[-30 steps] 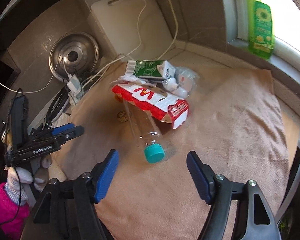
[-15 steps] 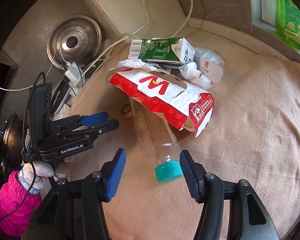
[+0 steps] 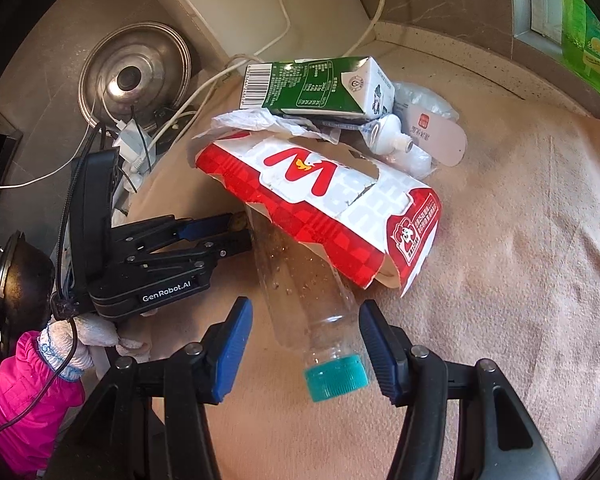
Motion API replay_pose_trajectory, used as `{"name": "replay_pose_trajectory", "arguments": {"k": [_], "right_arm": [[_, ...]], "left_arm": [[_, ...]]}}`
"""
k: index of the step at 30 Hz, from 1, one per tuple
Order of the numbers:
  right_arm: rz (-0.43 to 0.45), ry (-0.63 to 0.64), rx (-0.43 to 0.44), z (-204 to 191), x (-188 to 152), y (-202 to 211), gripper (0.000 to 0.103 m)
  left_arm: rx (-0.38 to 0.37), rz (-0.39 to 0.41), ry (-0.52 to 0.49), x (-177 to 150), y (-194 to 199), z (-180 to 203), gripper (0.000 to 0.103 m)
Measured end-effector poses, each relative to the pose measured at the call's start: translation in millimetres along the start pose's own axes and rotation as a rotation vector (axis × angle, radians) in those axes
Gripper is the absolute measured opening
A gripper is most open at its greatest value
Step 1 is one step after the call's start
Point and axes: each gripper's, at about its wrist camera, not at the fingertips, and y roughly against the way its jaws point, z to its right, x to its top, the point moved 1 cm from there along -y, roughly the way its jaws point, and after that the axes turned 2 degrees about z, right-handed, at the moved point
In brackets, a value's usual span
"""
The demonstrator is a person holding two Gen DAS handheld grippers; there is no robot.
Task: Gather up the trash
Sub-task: 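Grasp the round brown lid with the left tool while the right tool grasps the clear bottle, then lift the lid and bottle and carry both down over the blue basket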
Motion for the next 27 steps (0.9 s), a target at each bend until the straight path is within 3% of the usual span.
{"name": "replay_pose_trajectory", "arguments": {"k": [12, 19, 27], "right_arm": [[-0.011, 0.021, -0.036, -6.4, 11.3, -23.2, 0.06], [-0.019, 0.079, -0.087, -23.6, 18.2, -46.8, 0.069], [-0.029, 0.108, -0.123, -38.5, 10.8, -53.5, 0.061]], "left_arm": [[-0.004, 0.045, 0.067, -13.3, 25.8, -25.4, 0.032], [0.008, 0.066, 0.091, -32.5, 56.0, -36.5, 0.032], [0.044, 0.085, 0.093, -55.7, 87.6, -36.8, 0.032]]}}
